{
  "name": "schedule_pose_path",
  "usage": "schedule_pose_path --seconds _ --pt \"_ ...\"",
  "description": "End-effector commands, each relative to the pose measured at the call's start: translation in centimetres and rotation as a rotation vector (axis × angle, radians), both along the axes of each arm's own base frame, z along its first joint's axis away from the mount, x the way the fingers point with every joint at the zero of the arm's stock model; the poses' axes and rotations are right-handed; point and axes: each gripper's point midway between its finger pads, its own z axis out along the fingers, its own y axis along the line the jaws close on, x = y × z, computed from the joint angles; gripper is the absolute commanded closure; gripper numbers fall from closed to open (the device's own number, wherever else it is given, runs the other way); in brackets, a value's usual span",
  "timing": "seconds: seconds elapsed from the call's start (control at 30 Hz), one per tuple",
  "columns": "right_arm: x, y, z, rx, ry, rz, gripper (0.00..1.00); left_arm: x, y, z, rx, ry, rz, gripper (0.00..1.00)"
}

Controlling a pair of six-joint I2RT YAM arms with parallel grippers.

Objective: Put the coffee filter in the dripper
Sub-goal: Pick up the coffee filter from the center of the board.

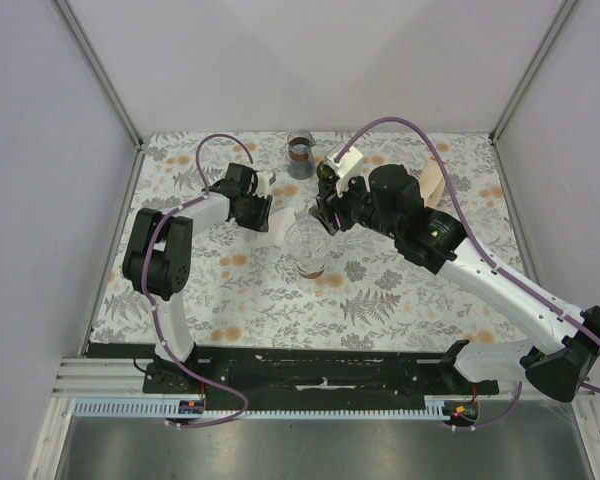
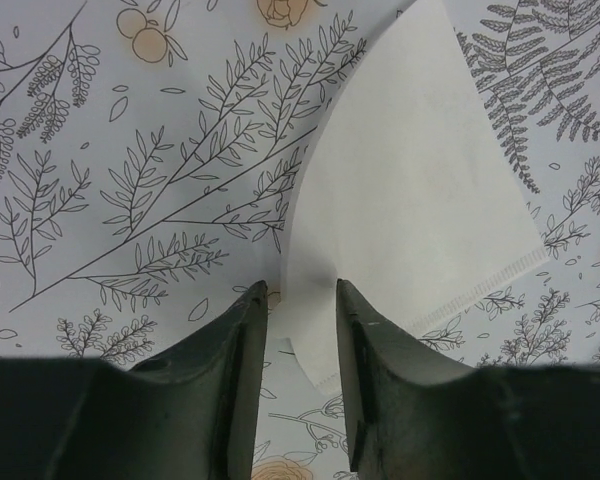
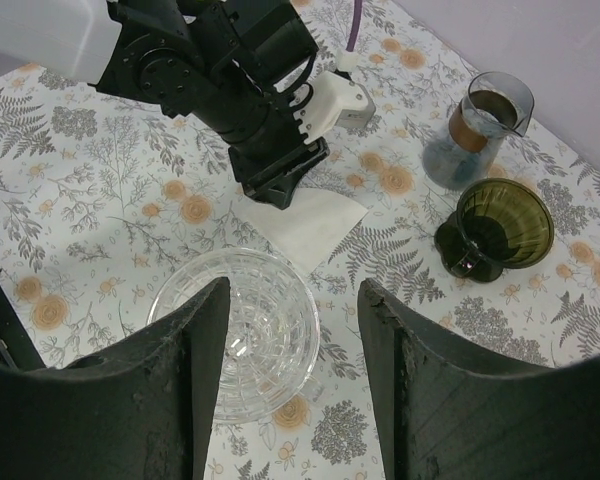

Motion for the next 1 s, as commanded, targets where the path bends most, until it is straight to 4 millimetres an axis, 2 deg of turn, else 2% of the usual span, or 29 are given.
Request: schedule_pose_path --seconds 0.0,0.07,0.17,0.2,0.27,0.5,0.73,0.8,0.87,0.9,0.97 --pt "0.0 -0.1 -0.2 -0.007 -0.011 0.015 0.39 -0.4 -0.6 1.1 0.054 -0.078 -0.074 0.64" --pt "0.1 -0.2 -0.3 -0.008 -0.01 0.009 0.39 -0.8 -1.2 0.7 0.058 -0.071 -0.093 0.72" --pt "0.0 -0.4 -0.1 -0.004 -0.017 0.007 0.39 -1.0 -1.7 0.8 0.036 -0.061 -0.099 0.97" --pt "-0.1 -0.4 0.1 -0.002 -0.019 0.007 0.39 -1.0 -1.9 1.0 0.028 -0.063 -0.102 0.98" --pt "-0.1 -0.7 0.1 -0.002 -0.021 0.003 0.39 -1.0 -2.2 1.9 0.01 -0.075 -0.108 0.98" --pt "-0.4 -1.0 0.7 0.01 -0.031 0.006 0.39 -0.9 -3.1 8.0 -0.065 -0.182 -0.119 0.98" --pt "-0.9 -1.3 1.7 0.033 -0.043 0.01 0.39 -1.8 -1.6 12.8 -0.014 -0.297 -0.165 0.98" --pt "-1.0 -1.4 2.0 0.041 -0.047 0.007 0.38 -2.4 -1.1 12.7 -0.001 -0.282 -0.169 0.98" --pt "-1.0 -1.6 2.1 0.04 -0.051 0.0 0.38 -2.5 -0.9 11.6 0.004 -0.246 -0.146 0.98" --pt "-0.9 -1.7 2.0 0.04 -0.05 -0.003 0.37 -2.3 -0.9 11.1 0.006 -0.233 -0.129 0.9" --pt "-0.9 -1.7 1.7 0.037 -0.042 -0.009 0.36 -1.4 -1.3 9.8 0.01 -0.217 -0.106 0.56"
